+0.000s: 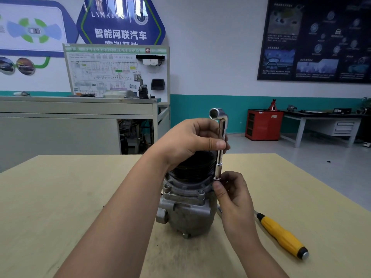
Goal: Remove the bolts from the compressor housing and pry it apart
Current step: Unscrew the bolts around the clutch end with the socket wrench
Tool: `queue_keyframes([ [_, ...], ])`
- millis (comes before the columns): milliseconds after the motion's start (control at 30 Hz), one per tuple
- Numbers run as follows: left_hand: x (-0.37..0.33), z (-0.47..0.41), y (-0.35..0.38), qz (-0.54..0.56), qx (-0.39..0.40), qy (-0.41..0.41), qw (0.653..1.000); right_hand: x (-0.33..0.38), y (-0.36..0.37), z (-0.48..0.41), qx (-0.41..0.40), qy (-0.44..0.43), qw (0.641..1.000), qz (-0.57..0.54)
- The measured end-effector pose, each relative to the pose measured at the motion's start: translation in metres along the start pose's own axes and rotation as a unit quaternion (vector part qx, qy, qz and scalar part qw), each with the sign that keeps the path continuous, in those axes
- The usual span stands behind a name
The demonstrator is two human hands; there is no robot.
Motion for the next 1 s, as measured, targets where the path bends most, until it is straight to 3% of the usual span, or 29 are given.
queue_keyframes([
  [233,0.001,-0.001,-0.002,-0.021,-0.019,0.008,1.0,0.003,0.0,-0.001,-0.002,-0.014,0.999,0.031],
  [600,0.0,0.0,0.002,-0.051,0.039,0.009,0.998,0.011,0.001,-0.002,0.018,-0.042,0.997,0.059],
  [1000,0.001,0.001,0.001,-0.012,0.023,-0.003,1.0,0.008,0.003,-0.004,0.039,-0.019,0.999,0.015],
])
Point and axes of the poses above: each hand's wrist, its own z-axis away from the middle knuckle, its own y-axis out of the palm, x = y × z, the point moved 6 cm from there along -z, towards the middle knuckle, and after that the axes turned 5 degrees about -y, right-handed, at the moved point
